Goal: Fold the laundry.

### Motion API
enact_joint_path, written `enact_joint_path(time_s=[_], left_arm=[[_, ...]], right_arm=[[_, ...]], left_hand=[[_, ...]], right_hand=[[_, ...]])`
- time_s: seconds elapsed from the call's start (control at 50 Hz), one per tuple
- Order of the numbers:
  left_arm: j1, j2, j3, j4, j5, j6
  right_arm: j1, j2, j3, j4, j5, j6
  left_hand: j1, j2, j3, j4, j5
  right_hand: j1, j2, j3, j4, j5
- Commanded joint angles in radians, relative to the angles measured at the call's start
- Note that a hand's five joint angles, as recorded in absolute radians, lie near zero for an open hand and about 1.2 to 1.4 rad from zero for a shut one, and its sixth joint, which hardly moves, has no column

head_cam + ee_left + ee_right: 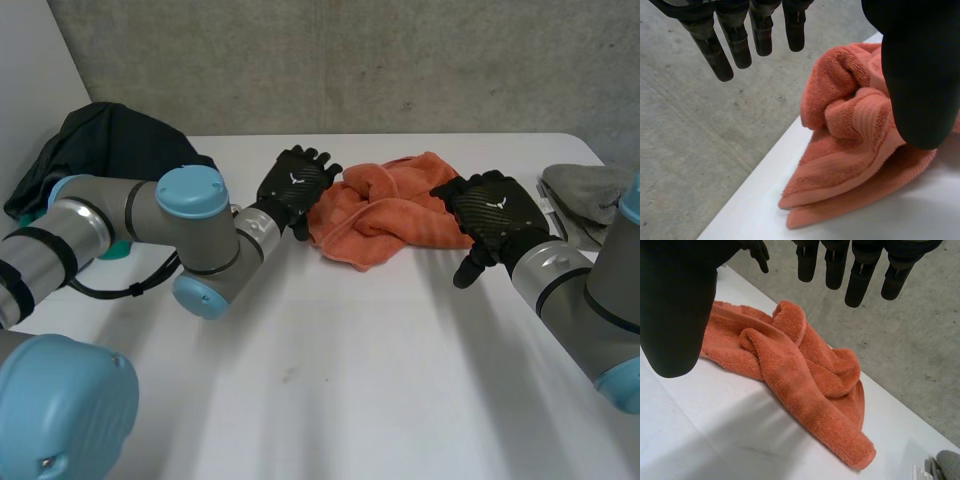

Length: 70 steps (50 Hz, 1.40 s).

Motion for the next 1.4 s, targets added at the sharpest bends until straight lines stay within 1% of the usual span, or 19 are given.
enact_joint_path(time_s=[0.02,0.12,0.24,0.38,0.64,0.7,0.8,0.9,0.94,1.02,1.04,1.08,1.12,1.18,1.2,1.28,1.32,1.34,1.4], left_arm=[[0.004,-0.09,0.13,-0.089,0.022,0.018],[0.001,-0.139,0.189,-0.127,0.03,0.035],[-0.005,-0.181,0.228,-0.123,0.06,0.046],[-0.003,-0.23,0.312,-0.089,0.059,0.055],[0.003,-0.265,0.349,-0.051,0.079,0.049],[0.006,-0.277,0.372,-0.051,0.088,0.049],[0.003,-0.284,0.375,-0.045,0.082,0.058],[-0.003,-0.261,0.332,0.027,0.05,0.075],[-0.009,-0.219,0.308,0.04,0.03,0.072],[-0.006,-0.049,0.187,0.064,-0.056,0.037],[0.0,0.038,0.117,0.083,-0.084,0.014],[0.004,0.132,0.043,0.107,-0.099,-0.011],[0.01,0.274,-0.07,0.15,-0.092,-0.046],[0.018,0.417,-0.18,0.184,-0.082,-0.075],[0.024,0.507,-0.247,0.196,-0.073,-0.086],[0.044,0.722,-0.413,0.192,-0.059,-0.107],[0.052,0.804,-0.476,0.181,-0.05,-0.12],[0.056,0.877,-0.531,0.17,-0.041,-0.133],[0.058,0.994,-0.635,0.14,-0.013,-0.164]], right_arm=[[0.0,0.016,0.002,-0.009,-0.001,-0.003],[-0.003,0.03,0.001,-0.015,-0.001,-0.005],[-0.004,0.047,0.001,-0.023,-0.001,-0.014],[-0.004,0.059,0.004,-0.023,-0.001,-0.024],[-0.015,0.062,0.008,-0.023,-0.001,-0.029],[-0.018,0.062,0.008,-0.023,-0.001,-0.032],[-0.021,0.059,0.008,-0.023,-0.002,-0.032],[-0.024,0.053,0.005,-0.023,0.005,-0.034],[-0.027,0.05,0.004,-0.021,0.005,-0.034],[-0.04,0.038,0.001,-0.021,0.002,-0.038],[-0.046,0.035,-0.007,-0.018,-0.002,-0.038],[-0.05,0.031,-0.015,-0.018,-0.002,-0.038],[-0.056,0.027,-0.03,-0.012,-0.002,-0.034],[-0.06,0.022,-0.048,0.0,-0.005,-0.031],[-0.063,0.021,-0.065,0.012,-0.01,-0.023],[-0.067,0.031,-0.122,0.049,-0.024,0.026],[-0.063,0.044,-0.154,0.077,-0.027,0.072],[-0.058,0.074,-0.192,0.115,-0.031,0.127],[-0.024,0.157,-0.296,0.205,-0.048,0.262]], left_hand=[[0.078,0.072,0.066,0.075,0.081],[0.081,0.075,0.069,0.078,0.084],[0.131,0.125,0.119,0.128,0.134],[0.351,0.345,0.339,0.348,0.354],[0.495,0.489,0.482,0.492,0.497],[0.615,0.609,0.603,0.612,0.618],[1.16,1.154,1.148,1.157,1.162],[1.161,1.155,1.149,1.158,1.164],[1.161,1.155,1.149,1.158,1.164],[1.161,1.155,1.149,1.158,1.164],[1.161,1.155,1.149,1.158,1.164],[1.161,1.155,1.149,1.158,1.164],[1.161,1.155,1.149,1.158,1.164],[1.161,1.155,1.149,1.158,1.164],[1.161,1.155,1.149,1.158,1.164],[1.161,1.155,1.149,1.158,1.164],[1.161,1.155,1.149,1.158,1.164],[1.161,1.155,1.149,1.158,1.164],[1.161,1.155,1.149,1.158,1.164]], right_hand=[[-0.07,-0.038,-0.183,-0.04,-0.044],[-0.07,-0.038,-0.183,-0.04,-0.044],[-0.07,-0.038,-0.183,-0.04,-0.044],[-0.07,-0.038,-0.183,-0.04,-0.044],[-0.07,-0.038,-0.183,-0.04,-0.044],[-0.07,-0.038,-0.183,-0.04,-0.044],[-0.07,-0.038,-0.183,-0.04,-0.044],[-0.07,-0.038,-0.183,-0.04,-0.044],[-0.07,-0.038,-0.183,-0.04,-0.044],[-0.07,-0.038,-0.183,-0.04,-0.044],[-0.07,-0.038,-0.183,-0.04,-0.044],[-0.07,-0.038,-0.183,-0.04,-0.044],[-0.07,-0.038,-0.183,-0.04,-0.044],[-0.07,-0.038,-0.183,-0.04,-0.044],[-0.07,-0.038,-0.183,-0.04,-0.044],[-0.07,-0.038,-0.183,-0.04,-0.044],[-0.07,-0.038,-0.183,-0.04,-0.044],[-0.07,-0.038,-0.183,-0.04,-0.044],[-0.07,-0.038,-0.183,-0.04,-0.044]])
